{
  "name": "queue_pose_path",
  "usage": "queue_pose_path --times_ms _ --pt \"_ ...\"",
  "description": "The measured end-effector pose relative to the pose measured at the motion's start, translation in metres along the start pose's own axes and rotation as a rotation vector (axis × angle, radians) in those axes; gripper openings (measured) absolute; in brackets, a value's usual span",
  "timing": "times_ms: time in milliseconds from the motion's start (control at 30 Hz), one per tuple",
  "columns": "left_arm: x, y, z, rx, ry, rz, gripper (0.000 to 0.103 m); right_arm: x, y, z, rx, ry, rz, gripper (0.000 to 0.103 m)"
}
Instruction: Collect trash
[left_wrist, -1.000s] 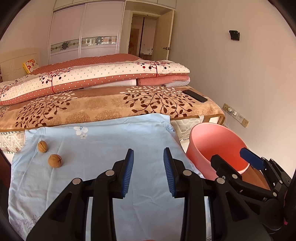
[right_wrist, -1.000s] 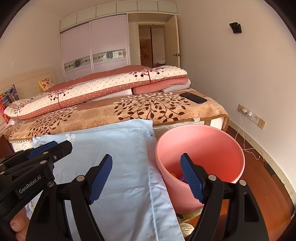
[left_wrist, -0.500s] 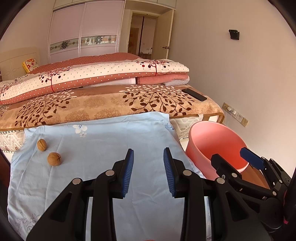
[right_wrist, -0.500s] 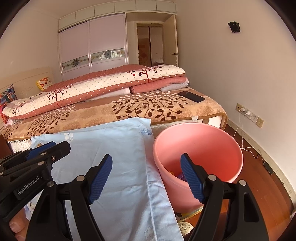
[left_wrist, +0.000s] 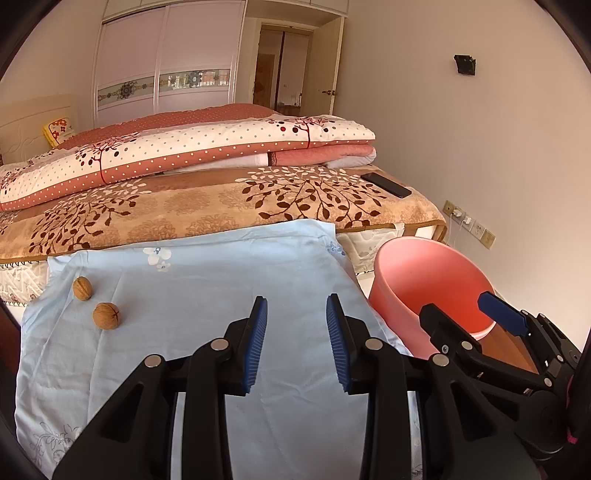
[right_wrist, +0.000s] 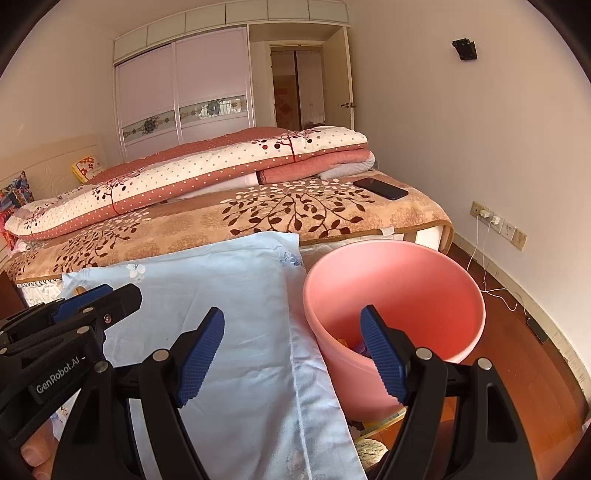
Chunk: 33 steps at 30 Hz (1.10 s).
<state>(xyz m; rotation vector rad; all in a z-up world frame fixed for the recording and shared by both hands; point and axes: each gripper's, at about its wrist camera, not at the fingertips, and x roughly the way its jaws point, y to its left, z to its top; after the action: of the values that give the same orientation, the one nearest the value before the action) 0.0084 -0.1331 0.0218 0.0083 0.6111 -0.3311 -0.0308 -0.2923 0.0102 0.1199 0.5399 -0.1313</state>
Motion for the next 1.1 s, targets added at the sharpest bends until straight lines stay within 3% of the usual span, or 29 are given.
queue_pose_path --times_ms 1100 --pt "-0.0003 -0.001 -0.0003 0.0 0.001 -0.001 0.034 0.0041 0.0042 -0.0025 -0.009 0.012 0.0 0.075"
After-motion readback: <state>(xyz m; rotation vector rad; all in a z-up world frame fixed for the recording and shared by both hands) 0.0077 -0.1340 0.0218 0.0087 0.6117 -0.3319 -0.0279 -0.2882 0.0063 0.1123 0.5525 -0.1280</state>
